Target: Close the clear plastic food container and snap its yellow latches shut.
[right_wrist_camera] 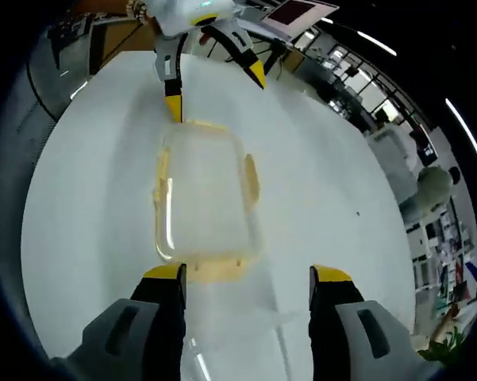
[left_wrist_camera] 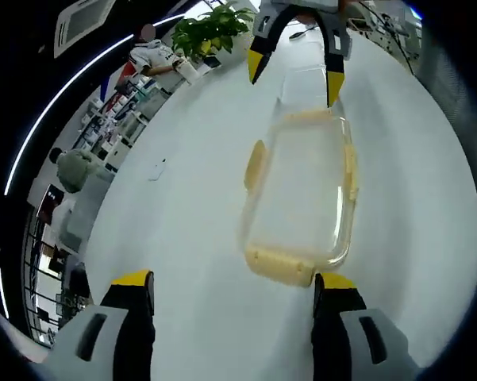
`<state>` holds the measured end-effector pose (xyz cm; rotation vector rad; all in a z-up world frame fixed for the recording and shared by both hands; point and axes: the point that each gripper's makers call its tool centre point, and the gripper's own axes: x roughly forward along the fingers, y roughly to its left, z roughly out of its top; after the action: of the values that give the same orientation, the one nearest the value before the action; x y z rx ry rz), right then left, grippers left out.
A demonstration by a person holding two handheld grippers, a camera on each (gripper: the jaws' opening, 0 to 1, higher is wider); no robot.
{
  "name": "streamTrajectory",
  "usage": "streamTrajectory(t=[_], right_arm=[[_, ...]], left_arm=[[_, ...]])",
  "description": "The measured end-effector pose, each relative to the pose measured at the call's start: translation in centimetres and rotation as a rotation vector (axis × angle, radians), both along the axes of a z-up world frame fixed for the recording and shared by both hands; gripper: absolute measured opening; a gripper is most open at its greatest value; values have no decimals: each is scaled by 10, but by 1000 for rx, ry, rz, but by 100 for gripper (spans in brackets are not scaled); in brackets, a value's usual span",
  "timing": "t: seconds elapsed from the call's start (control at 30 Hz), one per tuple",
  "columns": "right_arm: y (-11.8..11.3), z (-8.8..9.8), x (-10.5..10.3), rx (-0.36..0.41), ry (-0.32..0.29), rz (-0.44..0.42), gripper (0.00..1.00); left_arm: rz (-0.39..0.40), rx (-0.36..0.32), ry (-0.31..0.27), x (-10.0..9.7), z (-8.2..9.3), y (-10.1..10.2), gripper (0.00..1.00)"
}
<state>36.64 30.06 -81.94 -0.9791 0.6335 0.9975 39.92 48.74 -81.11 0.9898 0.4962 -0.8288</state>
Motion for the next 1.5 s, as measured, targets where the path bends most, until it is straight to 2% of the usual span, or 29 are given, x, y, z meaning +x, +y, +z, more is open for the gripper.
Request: streamTrajectory(t=[0.23, 0.37, 0.47, 0.57, 0.7, 0.73, 0.87, 0.97, 1.13, 1.27, 1.4, 1.43, 1.5], right_arm=[[-2, -10, 6, -34, 35, 15, 59], [0, -18, 3, -64, 69, 60, 56], [5, -15, 3, -60, 95, 80, 52], [5, -18, 0, -65, 132, 91, 48], [6, -23, -11, -68, 230, 127, 37], [5, -22, -6, -68, 216, 121, 37], [4, -24, -7, -61, 272, 104, 37], [4, -26, -7, -61, 296, 112, 37], [3, -28, -8, -64, 327, 121, 37], [3, -30, -7, -59, 352, 125, 37], [4, -31, -8, -67, 369, 124, 37], [4, -31, -9, -70, 369, 125, 37], [4, -31, -8, -72, 374, 126, 38]], left_arm=[[-61, 4, 19, 2, -1, -6, 77], [-93, 14, 46, 2, -3, -10, 72], [-112, 21, 47, 2, -4, -12, 70], [-126, 25, 65, 1, -6, -13, 69], [-133, 26, 94, 1, -8, -15, 66], [-141, 30, 97, 1, -9, -15, 65], [-180, 54, 118, -1, -11, -20, 59], [-235, 76, 181, -7, -17, -23, 51], [-266, 75, 226, -4, -19, -26, 51], [-312, 83, 347, -12, -26, -27, 42], [-332, 100, 361, -2, -26, -29, 49], [-344, 105, 383, -4, -28, -30, 49], [-374, 119, 473, -15, -32, -29, 41]])
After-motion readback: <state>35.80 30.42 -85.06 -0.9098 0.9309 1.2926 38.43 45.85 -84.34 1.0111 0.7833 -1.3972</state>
